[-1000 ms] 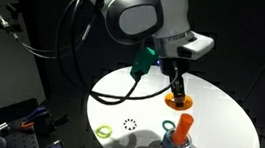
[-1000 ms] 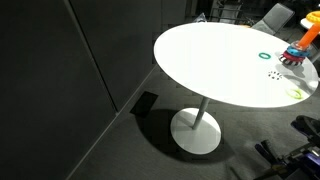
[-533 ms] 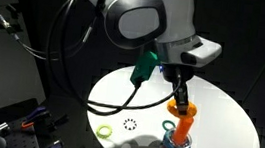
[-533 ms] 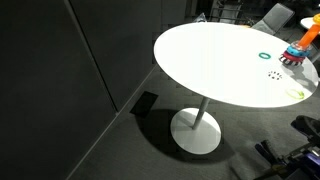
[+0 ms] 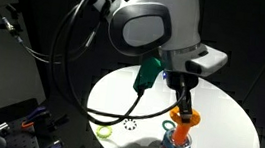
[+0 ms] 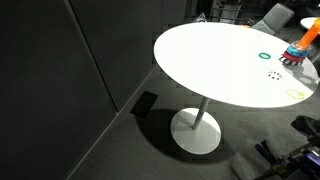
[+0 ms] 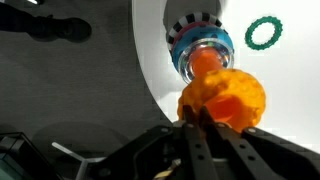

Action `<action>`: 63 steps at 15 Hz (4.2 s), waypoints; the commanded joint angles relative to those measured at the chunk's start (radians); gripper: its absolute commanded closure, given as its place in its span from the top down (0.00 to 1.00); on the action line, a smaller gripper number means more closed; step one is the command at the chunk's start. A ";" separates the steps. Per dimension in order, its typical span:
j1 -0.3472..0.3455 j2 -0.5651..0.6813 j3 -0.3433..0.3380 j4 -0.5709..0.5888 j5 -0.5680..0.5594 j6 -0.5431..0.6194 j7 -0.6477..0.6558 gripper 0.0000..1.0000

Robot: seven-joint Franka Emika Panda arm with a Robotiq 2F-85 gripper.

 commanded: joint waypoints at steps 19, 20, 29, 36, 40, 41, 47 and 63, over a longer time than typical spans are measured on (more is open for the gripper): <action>-0.023 0.046 0.010 0.087 0.141 -0.013 -0.039 0.04; -0.023 0.046 0.010 0.090 0.143 -0.013 -0.039 0.04; -0.022 0.063 0.023 0.104 0.165 -0.025 -0.040 0.04; -0.023 0.073 0.028 0.102 0.178 -0.030 -0.046 0.04; -0.025 0.078 0.027 0.105 0.178 -0.046 -0.049 0.04; -0.025 0.079 0.027 0.105 0.178 -0.049 -0.050 0.04; -0.026 0.081 0.024 0.104 0.173 -0.067 -0.049 0.04; -0.035 0.070 0.032 0.098 0.186 -0.098 -0.081 0.99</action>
